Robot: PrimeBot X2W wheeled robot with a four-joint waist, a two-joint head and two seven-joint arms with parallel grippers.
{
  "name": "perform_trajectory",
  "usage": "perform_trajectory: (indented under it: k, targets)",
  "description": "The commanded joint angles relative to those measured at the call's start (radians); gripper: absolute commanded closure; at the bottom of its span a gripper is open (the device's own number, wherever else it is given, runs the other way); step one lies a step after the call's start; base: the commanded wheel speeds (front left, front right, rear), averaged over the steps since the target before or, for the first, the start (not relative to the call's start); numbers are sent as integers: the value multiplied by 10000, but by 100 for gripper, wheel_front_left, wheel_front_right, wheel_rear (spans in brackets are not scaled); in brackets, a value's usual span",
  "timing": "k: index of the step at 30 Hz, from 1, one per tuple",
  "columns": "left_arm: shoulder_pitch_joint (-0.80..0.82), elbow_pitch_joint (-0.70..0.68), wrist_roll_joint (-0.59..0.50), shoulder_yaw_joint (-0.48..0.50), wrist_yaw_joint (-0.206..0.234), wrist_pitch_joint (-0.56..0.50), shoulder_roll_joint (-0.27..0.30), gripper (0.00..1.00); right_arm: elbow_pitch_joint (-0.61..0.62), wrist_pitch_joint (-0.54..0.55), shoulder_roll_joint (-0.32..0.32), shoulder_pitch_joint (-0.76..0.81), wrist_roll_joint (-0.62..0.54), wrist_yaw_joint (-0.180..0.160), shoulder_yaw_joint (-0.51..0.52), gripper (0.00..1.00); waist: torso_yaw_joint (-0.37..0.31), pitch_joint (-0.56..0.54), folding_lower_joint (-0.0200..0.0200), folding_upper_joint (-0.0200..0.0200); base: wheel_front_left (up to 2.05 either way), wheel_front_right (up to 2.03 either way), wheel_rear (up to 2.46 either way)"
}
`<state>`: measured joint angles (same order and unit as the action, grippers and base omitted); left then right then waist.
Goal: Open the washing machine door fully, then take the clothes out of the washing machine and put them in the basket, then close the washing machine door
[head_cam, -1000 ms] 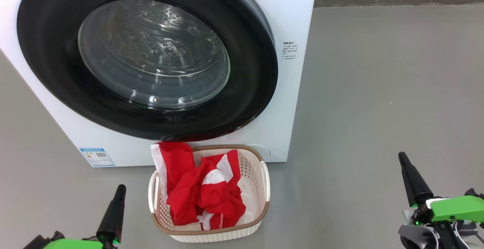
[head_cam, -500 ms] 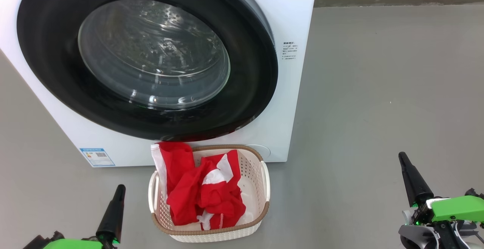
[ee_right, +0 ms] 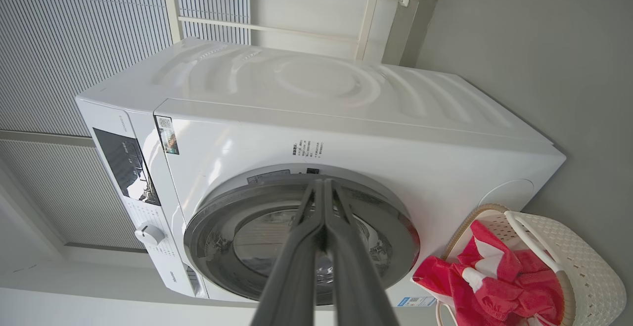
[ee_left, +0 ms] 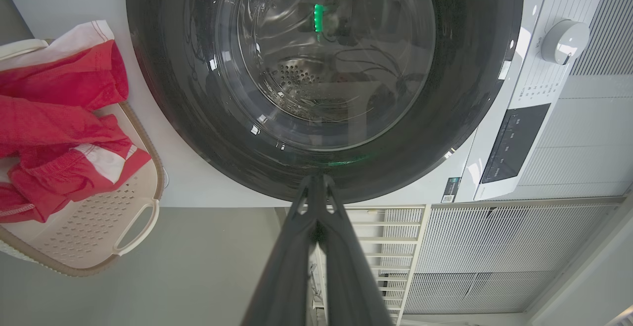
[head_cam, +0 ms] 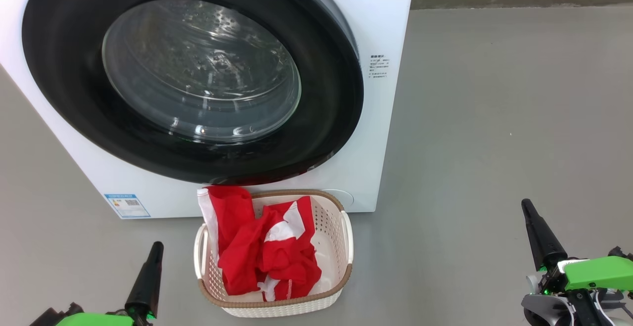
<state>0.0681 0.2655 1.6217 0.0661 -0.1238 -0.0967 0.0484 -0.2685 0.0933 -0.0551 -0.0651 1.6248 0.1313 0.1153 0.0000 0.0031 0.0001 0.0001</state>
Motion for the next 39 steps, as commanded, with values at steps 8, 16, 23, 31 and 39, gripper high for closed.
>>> perform_trajectory:
  k: [8,16,23,31,39]
  targets:
    - [390,-206,-53,383,-69,-89,91,100,246,83,-59,-414,-42,-6,-161,100,0,0,0,-1,0,0,0]
    - [391,-206,-62,393,-69,-97,84,100,245,94,-49,-415,-54,-6,-146,100,0,0,0,-1,0,0,0]
    - [392,-206,-69,402,-69,-104,78,100,244,105,-40,-416,-64,-6,-133,100,0,0,0,-1,0,0,0]
    - [393,-206,-77,412,-69,-112,71,100,243,116,-30,-418,-76,-6,-119,100,0,0,0,-1,0,0,0]
    - [394,-205,-84,420,-69,-119,65,100,243,126,-22,-419,-86,-6,-107,100,0,0,0,-1,0,0,0]
